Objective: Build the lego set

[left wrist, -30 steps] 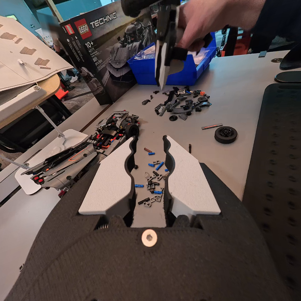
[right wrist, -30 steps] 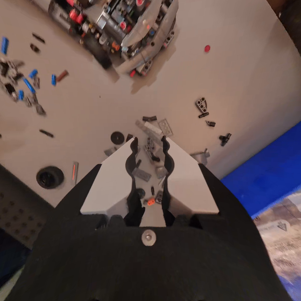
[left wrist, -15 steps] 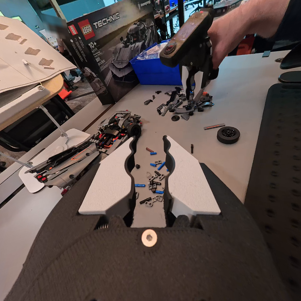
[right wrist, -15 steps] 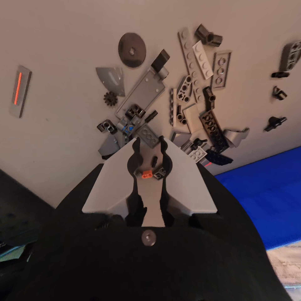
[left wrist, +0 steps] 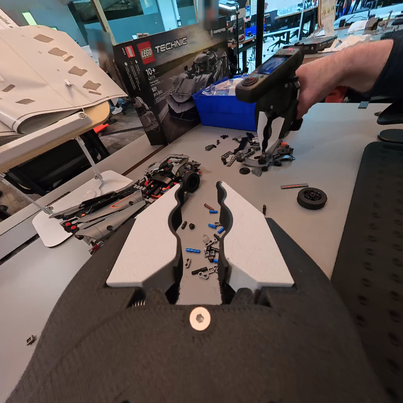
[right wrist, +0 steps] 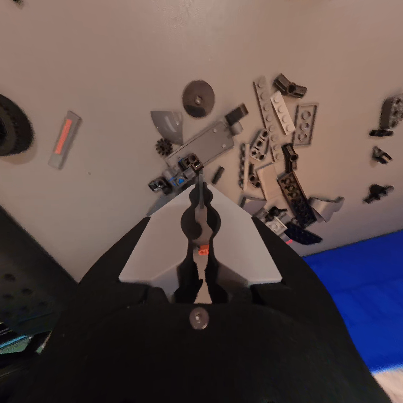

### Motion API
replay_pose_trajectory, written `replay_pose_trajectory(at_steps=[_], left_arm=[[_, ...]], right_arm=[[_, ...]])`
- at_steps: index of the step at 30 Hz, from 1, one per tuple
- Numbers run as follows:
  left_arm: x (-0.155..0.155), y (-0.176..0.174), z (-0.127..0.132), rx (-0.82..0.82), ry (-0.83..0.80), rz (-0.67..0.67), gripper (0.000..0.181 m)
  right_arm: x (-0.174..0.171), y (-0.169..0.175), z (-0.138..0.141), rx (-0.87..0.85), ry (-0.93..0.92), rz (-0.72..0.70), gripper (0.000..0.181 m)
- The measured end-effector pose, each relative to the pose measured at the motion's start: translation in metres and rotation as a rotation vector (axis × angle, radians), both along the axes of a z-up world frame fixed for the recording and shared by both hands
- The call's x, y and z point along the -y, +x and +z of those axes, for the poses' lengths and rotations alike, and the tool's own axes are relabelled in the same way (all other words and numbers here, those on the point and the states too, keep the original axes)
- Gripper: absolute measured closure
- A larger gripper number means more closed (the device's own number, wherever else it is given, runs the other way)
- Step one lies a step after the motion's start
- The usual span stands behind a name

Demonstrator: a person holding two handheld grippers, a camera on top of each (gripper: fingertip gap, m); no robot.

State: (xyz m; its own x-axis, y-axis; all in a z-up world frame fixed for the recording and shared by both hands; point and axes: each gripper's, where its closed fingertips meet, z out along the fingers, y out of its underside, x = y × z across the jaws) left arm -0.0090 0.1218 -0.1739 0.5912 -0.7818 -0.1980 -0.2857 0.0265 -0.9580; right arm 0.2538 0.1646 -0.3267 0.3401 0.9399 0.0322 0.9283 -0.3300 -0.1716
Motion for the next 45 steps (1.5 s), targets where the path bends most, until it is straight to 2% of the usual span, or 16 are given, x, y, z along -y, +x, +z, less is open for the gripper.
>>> replay_pose_trajectory(at_steps=[6,9,16,29,39,45], left_arm=[[0.000,0.002,-0.002,-0.016,-0.001,-0.004,0.154],[0.000,0.002,-0.003,-0.015,-0.007,-0.005,0.154],[-0.001,0.004,-0.007,-0.028,-0.014,-0.011,0.154],[0.001,0.006,-0.008,-0.037,-0.015,-0.018,0.154],[0.001,0.006,-0.008,-0.041,-0.014,-0.020,0.154],[0.002,0.006,-0.008,-0.037,-0.012,-0.021,0.154]], right_arm=[[-0.010,-0.020,0.036,-0.189,0.075,-0.032,0.180],[-0.020,-0.009,0.044,-0.173,0.143,-0.057,0.180],[-0.017,0.020,0.043,-0.111,0.114,-0.138,0.156],[-0.036,0.033,0.045,-0.094,0.238,-0.198,0.162],[-0.034,0.040,0.026,-0.040,0.182,-0.235,0.160],[-0.049,0.051,0.043,-0.044,0.280,-0.315,0.162]])
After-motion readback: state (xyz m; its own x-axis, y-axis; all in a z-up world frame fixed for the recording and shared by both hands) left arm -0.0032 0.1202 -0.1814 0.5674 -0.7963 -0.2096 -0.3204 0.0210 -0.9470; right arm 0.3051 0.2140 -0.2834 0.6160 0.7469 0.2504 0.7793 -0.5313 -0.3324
